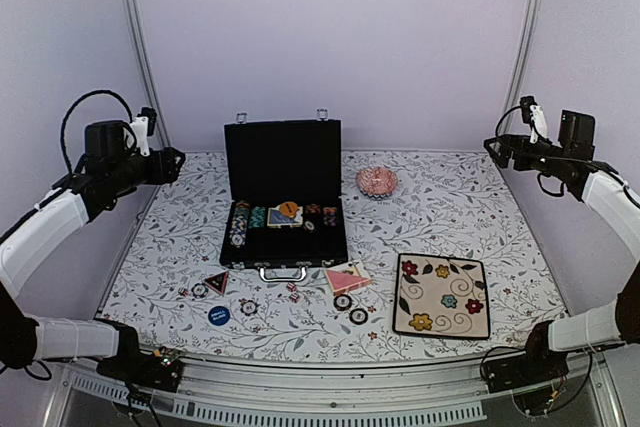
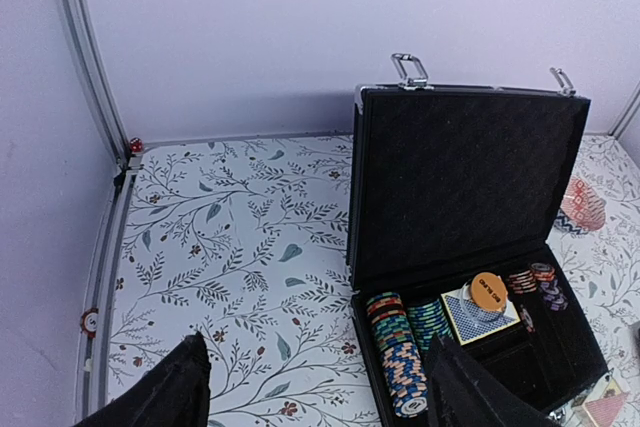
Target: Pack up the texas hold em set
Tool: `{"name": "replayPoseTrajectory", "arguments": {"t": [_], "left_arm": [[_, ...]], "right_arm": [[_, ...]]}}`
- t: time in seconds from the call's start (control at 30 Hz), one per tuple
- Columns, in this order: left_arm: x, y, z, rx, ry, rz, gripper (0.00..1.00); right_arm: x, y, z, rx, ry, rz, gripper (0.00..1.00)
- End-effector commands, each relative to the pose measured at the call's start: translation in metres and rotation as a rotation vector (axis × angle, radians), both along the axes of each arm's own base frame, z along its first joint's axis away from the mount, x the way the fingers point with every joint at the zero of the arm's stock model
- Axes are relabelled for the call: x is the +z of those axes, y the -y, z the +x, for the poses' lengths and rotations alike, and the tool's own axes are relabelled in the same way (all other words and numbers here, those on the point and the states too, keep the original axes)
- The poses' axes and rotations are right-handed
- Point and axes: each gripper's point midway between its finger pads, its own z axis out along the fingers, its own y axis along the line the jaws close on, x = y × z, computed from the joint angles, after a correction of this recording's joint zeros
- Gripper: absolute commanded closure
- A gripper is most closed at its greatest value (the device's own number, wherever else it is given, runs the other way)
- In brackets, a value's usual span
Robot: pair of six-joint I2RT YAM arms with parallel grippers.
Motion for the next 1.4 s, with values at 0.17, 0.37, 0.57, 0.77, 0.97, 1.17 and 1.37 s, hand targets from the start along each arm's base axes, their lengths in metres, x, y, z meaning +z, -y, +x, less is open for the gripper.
{"name": "replayPoseTrajectory", "arguments": {"t": [0.17, 0.37, 0.57, 0.77, 0.97, 1.17, 1.37], "left_arm": [[-0.015, 0.015, 0.001, -0.068, -0.081, -0.048, 0.28], [-0.046, 0.045, -0.001, -0.134, -0.21, -0.053, 0.28], [-0.095, 0.081, -0.014, -0.179, -0.374, -0.07, 0.24], [-0.136, 0.101, -0.028, -0.186, -0.478, -0.112, 0.21], [-0.152, 0.097, -0.024, -0.123, -0.51, -0.118, 0.14], [-0.174, 0.081, -0.019, -0.006, -0.561, -0.094, 0.13], [-0.193, 0.087, -0.023, -0.02, -0.618, -0.113, 0.13]], "right_arm": [[-0.004, -0.03, -0.016, 0.236, 0.051, -0.061, 0.01], [-0.029, -0.067, -0.023, 0.425, -0.011, -0.095, 0.12], [-0.077, -0.118, -0.03, 0.57, -0.117, -0.163, 0.21], [-0.123, -0.179, -0.043, 0.733, -0.221, -0.212, 0.29], [-0.162, -0.23, -0.043, 0.839, -0.324, -0.248, 0.38], [-0.19, -0.274, -0.032, 0.885, -0.383, -0.299, 0.46], [-0.213, -0.294, -0.025, 0.878, -0.47, -0.297, 0.49]]}}
